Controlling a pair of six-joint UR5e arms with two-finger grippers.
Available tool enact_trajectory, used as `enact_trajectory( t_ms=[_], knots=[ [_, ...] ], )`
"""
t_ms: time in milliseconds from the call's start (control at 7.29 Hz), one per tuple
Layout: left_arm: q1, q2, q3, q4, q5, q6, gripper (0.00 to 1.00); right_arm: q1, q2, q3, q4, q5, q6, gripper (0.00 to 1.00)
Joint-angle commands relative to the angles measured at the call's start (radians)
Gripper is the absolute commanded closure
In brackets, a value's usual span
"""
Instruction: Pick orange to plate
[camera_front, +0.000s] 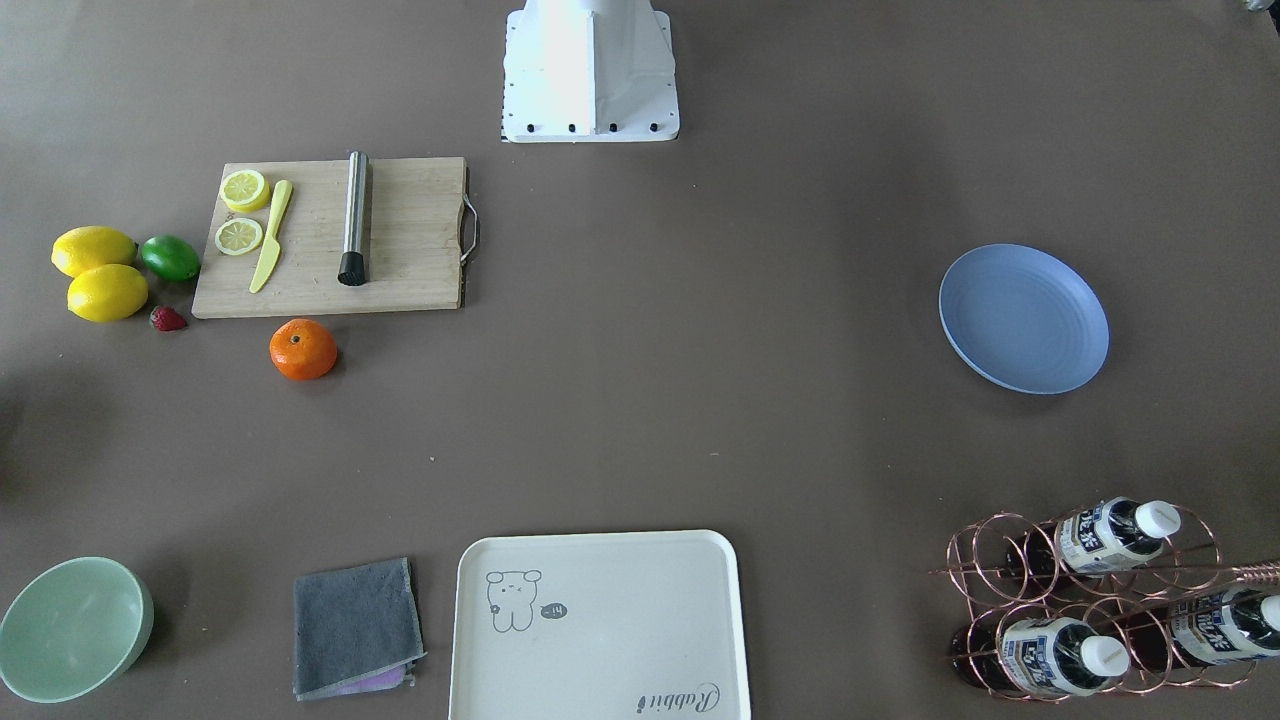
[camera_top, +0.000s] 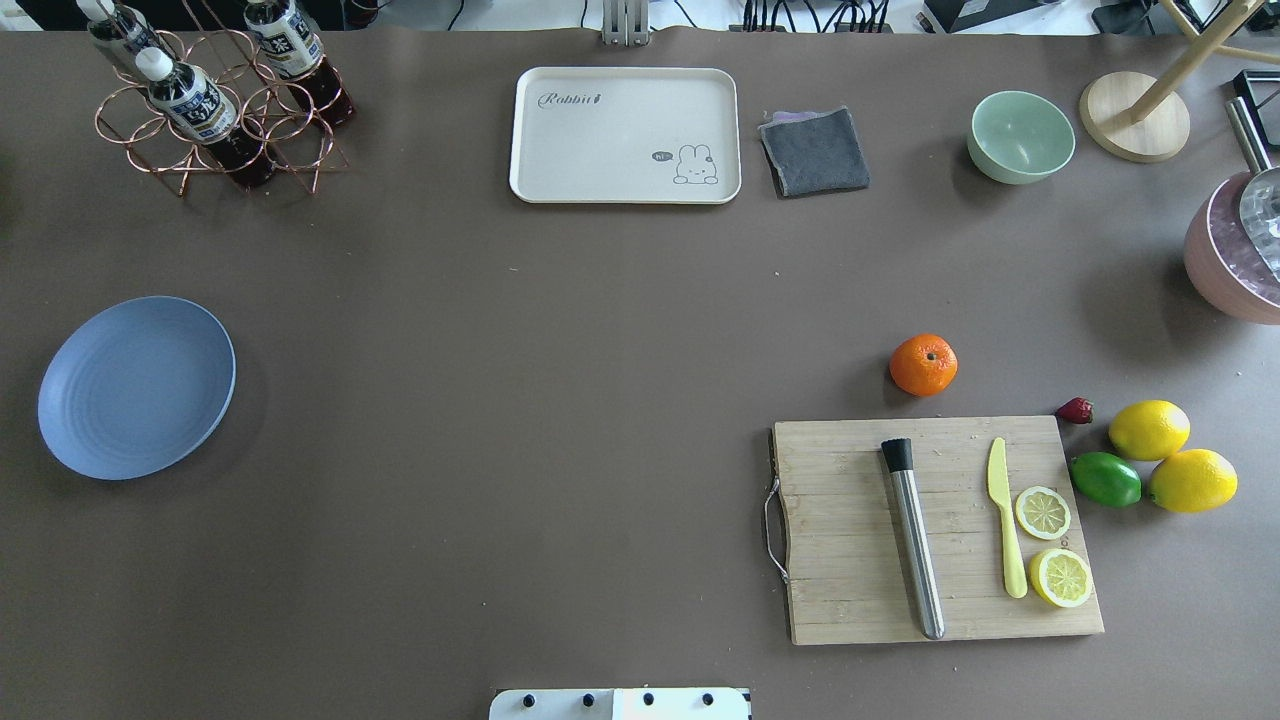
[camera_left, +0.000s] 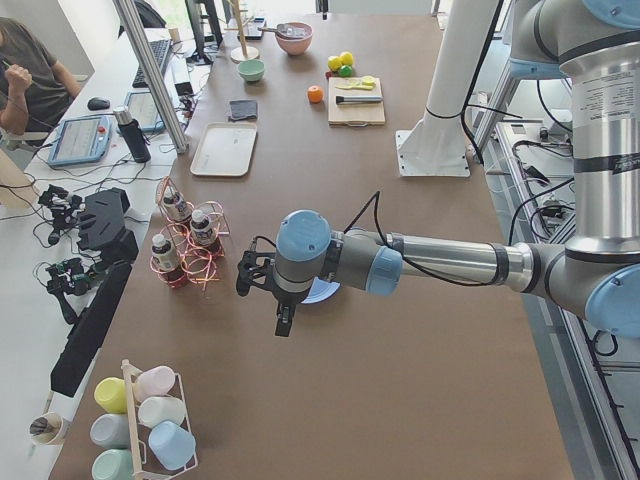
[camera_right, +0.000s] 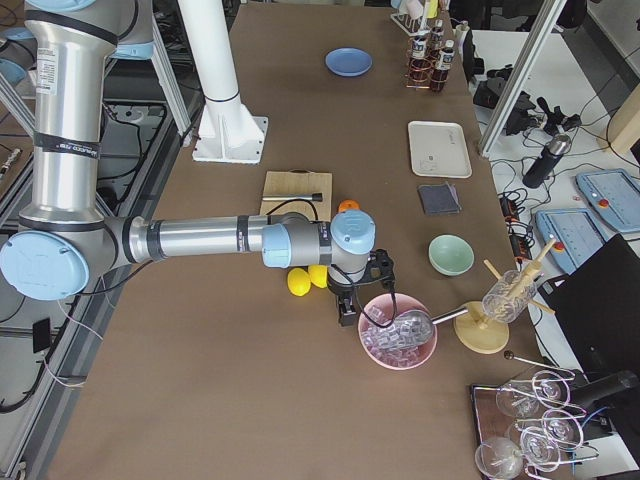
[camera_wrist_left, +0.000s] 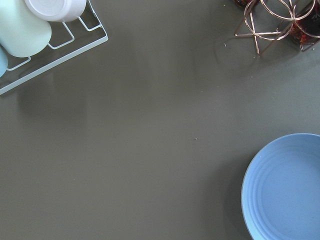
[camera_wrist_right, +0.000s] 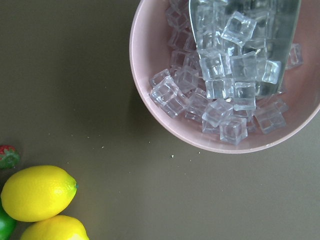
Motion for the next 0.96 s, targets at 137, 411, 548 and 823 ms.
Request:
enact_trajectory(
  t_ms=[137, 411, 548, 823],
  knots=[
    [0.025, 0.018, 0.000, 0.001, 0.000, 0.005, 0.02, 0.001, -0.001, -0.005, 0.002, 0.002, -0.007, 0.00],
    [0.025, 0.056, 0.017, -0.005, -0.003, -0.024, 0.03, 0.001, 0.002, -0.002, 0.002, 0.003, -0.009, 0.00],
    [0.026, 0.046, 0.020, 0.000, 0.000, -0.038, 0.03, 0.001, 0.002, 0.001, 0.002, 0.005, -0.009, 0.00],
    [0.029, 0.041, 0.011, -0.008, -0.005, -0.098, 0.04, -0.001, 0.002, 0.001, 0.002, 0.005, -0.009, 0.00]
  ],
)
